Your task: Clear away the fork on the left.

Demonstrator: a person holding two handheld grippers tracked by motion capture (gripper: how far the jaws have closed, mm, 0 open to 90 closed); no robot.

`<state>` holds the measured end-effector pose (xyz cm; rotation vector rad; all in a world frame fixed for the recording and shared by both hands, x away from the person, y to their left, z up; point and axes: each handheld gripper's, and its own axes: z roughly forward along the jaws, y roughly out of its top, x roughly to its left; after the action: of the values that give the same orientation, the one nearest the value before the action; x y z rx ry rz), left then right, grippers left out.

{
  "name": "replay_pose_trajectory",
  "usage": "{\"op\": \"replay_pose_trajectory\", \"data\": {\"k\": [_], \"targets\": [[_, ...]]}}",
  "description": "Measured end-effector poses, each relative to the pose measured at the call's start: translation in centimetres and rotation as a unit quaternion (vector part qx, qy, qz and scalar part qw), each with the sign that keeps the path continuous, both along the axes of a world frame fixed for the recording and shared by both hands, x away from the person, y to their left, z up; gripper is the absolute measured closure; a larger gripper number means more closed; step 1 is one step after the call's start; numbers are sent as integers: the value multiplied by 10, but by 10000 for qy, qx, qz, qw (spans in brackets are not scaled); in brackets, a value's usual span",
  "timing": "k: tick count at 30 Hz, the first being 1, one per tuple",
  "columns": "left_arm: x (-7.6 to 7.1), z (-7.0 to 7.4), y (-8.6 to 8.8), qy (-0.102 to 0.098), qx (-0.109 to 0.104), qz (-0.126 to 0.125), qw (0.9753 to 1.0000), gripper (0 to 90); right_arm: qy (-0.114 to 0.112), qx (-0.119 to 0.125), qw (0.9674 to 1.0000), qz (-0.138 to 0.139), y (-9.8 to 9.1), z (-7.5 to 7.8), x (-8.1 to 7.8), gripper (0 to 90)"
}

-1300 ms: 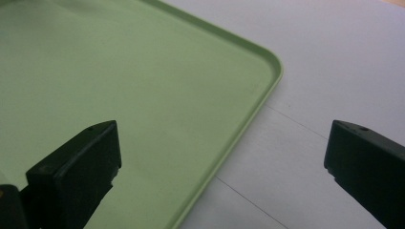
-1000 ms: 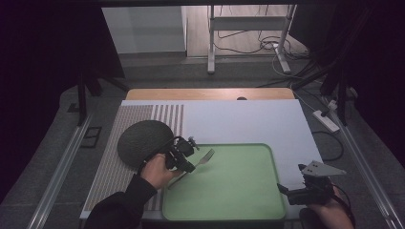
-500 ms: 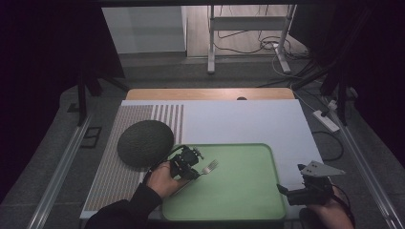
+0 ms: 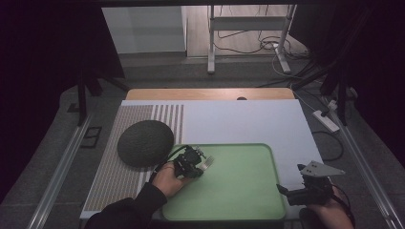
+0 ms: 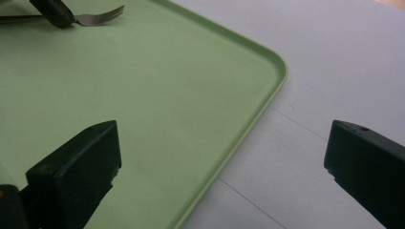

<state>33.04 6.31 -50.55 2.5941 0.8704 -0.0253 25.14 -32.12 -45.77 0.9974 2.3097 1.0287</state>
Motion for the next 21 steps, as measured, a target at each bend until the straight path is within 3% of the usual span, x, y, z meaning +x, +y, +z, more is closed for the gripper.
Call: {"op": "replay_pose_trajectory", "data": {"k": [9, 21], "targets": [[11, -2, 35, 88, -93, 563, 9983, 886, 7, 11, 10000, 6, 0, 0, 0, 0], [14, -4, 65, 234, -236, 918, 9952, 885, 24, 19, 10000, 5, -1, 0, 0, 0]]}}
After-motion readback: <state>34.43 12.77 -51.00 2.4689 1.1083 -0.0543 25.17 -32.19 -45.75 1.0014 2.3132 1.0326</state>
